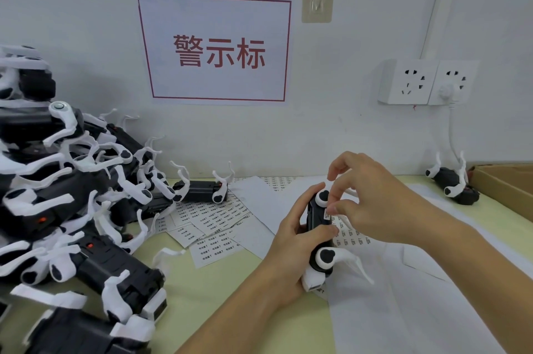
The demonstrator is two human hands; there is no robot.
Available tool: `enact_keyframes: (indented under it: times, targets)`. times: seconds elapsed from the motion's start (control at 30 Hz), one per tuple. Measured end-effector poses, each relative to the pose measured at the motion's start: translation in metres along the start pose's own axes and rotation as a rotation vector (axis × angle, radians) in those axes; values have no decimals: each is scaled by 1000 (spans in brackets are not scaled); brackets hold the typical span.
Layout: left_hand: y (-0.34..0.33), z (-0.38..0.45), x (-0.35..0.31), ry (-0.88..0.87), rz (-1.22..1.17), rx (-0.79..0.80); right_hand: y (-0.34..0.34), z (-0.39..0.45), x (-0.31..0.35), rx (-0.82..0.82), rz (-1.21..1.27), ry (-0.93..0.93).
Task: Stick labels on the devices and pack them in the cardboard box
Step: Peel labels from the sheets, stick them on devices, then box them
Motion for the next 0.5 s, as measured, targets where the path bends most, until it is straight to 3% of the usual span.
enact_keyframes:
  times: [0.5]
  targets:
    - [-3, -1, -4, -27, -44, 9, 2, -2, 6, -18, 3, 5]
Point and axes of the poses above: each hand's wrist, its own z-axis towards the middle knuckle, its own y-axis out of the back of the hand, x = y × z, the point moved 5 cm from there along z, towards the middle knuckle, and after that the axes turned 10 degrees about z, right-handed, at the moved point
